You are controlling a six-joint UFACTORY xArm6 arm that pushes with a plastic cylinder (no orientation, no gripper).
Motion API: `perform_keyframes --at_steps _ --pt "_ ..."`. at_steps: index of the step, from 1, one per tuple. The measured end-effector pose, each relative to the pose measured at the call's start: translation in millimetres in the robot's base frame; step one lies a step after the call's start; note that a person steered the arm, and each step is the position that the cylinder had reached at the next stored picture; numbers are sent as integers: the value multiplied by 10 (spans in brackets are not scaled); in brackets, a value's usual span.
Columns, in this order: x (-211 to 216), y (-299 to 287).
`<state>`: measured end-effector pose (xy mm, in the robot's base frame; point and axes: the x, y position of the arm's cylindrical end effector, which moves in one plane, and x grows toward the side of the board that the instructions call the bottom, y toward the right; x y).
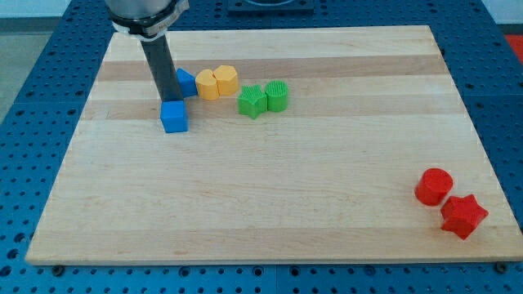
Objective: Push the blue blocks into the green star
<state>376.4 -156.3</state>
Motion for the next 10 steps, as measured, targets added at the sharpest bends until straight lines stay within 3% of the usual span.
perform_keyframes --at_steps 2,4,5,10 --pt "-316 -197" --pt "-1367 -526" --pt "-1492 -315" --pt "238 -120"
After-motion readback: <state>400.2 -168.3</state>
